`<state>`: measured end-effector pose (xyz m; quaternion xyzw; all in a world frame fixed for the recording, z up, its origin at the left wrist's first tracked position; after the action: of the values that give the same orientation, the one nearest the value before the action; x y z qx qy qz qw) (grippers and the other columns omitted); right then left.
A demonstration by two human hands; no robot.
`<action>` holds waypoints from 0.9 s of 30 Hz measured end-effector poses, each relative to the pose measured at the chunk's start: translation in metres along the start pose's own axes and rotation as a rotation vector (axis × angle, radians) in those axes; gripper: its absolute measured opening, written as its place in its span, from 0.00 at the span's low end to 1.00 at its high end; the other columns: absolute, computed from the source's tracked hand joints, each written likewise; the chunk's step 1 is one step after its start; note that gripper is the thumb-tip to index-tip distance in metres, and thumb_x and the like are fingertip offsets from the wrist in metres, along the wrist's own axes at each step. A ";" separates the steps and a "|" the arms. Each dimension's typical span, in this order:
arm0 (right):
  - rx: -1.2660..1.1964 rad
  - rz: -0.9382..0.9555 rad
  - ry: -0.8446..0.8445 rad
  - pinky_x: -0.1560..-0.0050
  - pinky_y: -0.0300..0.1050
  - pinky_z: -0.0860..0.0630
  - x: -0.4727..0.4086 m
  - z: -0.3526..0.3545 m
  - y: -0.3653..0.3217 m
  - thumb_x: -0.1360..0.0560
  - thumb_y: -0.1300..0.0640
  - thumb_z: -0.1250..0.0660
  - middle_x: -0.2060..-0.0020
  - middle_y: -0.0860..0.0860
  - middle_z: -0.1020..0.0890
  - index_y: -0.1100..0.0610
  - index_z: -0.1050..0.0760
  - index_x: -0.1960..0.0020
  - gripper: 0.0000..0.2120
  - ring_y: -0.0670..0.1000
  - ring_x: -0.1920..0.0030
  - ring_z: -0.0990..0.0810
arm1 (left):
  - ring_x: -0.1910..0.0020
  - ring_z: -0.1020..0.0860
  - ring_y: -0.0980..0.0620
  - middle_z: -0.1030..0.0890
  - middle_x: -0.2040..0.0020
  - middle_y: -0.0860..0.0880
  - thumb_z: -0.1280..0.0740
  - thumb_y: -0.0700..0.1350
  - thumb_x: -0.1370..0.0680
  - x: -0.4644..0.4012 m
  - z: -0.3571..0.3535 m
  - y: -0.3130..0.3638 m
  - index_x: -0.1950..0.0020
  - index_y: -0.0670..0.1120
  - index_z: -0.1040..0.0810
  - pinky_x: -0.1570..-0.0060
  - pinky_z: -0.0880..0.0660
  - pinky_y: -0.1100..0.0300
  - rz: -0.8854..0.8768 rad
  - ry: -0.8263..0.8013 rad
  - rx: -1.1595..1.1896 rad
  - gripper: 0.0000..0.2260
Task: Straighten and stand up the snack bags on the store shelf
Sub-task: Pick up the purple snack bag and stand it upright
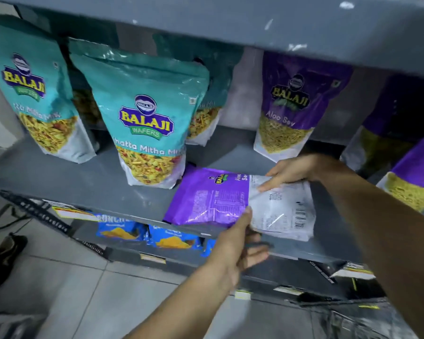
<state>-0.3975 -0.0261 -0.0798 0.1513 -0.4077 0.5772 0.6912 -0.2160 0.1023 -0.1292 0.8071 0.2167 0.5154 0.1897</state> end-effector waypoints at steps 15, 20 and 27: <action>-1.056 0.595 0.507 0.48 0.45 0.19 0.051 -0.011 0.033 0.43 0.54 0.18 0.47 0.53 0.14 0.59 0.25 0.38 0.36 0.52 0.47 0.15 | 0.58 0.23 0.51 0.14 0.56 0.39 0.31 0.63 0.31 0.008 -0.012 0.099 0.55 0.44 0.16 0.49 0.21 0.43 -0.835 0.120 -0.354 0.22; -1.087 0.602 0.783 0.50 0.44 0.19 0.041 -0.029 0.031 0.45 0.55 0.17 0.51 0.50 0.13 0.58 0.23 0.42 0.34 0.49 0.52 0.15 | 0.57 0.25 0.53 0.14 0.55 0.41 0.32 0.60 0.27 -0.006 -0.009 0.142 0.51 0.47 0.16 0.47 0.24 0.37 -1.023 0.059 -0.677 0.18; -1.349 0.777 0.720 0.48 0.43 0.21 0.064 -0.013 0.016 0.36 0.54 0.23 0.52 0.47 0.13 0.54 0.25 0.45 0.21 0.47 0.51 0.16 | 0.55 0.17 0.59 0.14 0.55 0.55 0.33 0.39 0.21 0.021 -0.011 0.170 0.44 0.43 0.19 0.50 0.21 0.61 -1.100 -0.097 -0.446 0.07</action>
<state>-0.4074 0.0304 -0.0448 -0.6351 -0.4424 0.4199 0.4740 -0.1921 -0.0271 -0.0194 0.5395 0.4806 0.3369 0.6037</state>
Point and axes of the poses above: each hand's wrist, its own x-axis away from the middle knuckle, its own z-axis out of the back of the hand, y = z × x, the point moved 6 cm from there along -x, towards the middle knuckle
